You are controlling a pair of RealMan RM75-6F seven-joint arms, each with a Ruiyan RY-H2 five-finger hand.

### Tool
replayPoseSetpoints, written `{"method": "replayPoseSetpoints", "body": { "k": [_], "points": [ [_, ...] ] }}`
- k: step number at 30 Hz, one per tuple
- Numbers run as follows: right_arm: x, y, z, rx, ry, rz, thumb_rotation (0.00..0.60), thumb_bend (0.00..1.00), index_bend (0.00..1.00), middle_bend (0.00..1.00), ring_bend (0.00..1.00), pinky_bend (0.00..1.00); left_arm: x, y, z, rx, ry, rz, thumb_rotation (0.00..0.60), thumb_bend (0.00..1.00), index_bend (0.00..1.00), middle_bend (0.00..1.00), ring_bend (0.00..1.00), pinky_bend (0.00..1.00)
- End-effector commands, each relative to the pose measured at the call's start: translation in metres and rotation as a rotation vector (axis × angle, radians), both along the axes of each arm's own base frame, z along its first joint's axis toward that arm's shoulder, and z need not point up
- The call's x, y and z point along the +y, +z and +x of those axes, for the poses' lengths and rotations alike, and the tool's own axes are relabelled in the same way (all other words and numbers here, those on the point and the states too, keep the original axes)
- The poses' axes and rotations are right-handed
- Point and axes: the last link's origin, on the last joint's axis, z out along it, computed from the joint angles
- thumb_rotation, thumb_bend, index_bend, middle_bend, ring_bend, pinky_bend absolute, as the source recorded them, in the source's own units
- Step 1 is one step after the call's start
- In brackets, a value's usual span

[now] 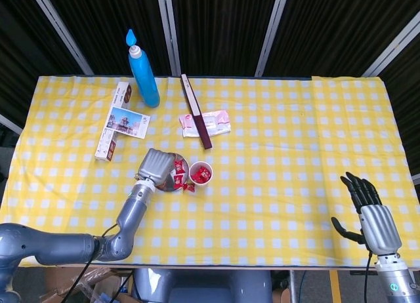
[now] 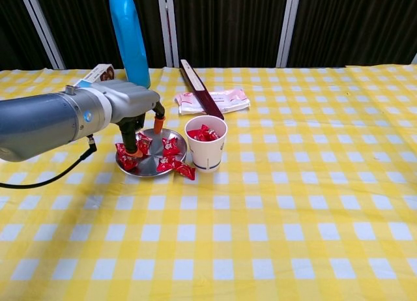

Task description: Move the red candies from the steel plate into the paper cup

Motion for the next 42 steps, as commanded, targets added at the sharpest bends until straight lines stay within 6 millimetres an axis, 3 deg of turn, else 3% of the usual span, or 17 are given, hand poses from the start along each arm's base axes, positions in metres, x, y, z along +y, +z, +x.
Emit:
{"method": "replayPoseSetpoints", "body": {
  "k": [1, 23, 28, 34, 42],
  "points": [
    [0.0, 0.0, 0.0, -0.001, 0.0, 0.0, 0.6, 0.39, 0.0, 0.0, 0.0, 0.0, -0.001, -0.007, 0.001, 0.052, -0.076, -0.036, 0.6, 0.25, 0.39, 0.9, 1.0, 1.0],
    [0.0, 0.0, 0.0, -0.003, -0.001, -0.001, 0.6, 0.39, 0.0, 0.0, 0.0, 0.0, -0.005, -0.032, 0.002, -0.014, -0.109, -0.095, 0.6, 0.28, 0.43, 0.9, 1.0, 1.0],
    [0.0, 0.0, 0.0, -0.004, 0.0, -0.001, 0.6, 0.39, 0.0, 0.0, 0.0, 0.0, -0.007, -0.035, 0.001, -0.013, -0.109, -0.103, 0.6, 0.33, 0.49, 0.9, 1.0, 1.0],
    [0.0, 0.001, 0.0, -0.004, 0.001, -0.001, 0.6, 0.39, 0.0, 0.0, 0.0, 0.0, -0.006, -0.032, -0.004, -0.008, -0.1, -0.098, 0.6, 0.4, 0.56, 0.91, 1.0, 1.0],
    [0.0, 0.0, 0.0, -0.004, 0.001, -0.002, 0.6, 0.39, 0.0, 0.0, 0.0, 0.0, -0.002, -0.013, -0.002, -0.049, -0.094, -0.067, 0.6, 0.41, 0.56, 0.9, 1.0, 1.0]
  ]
}}
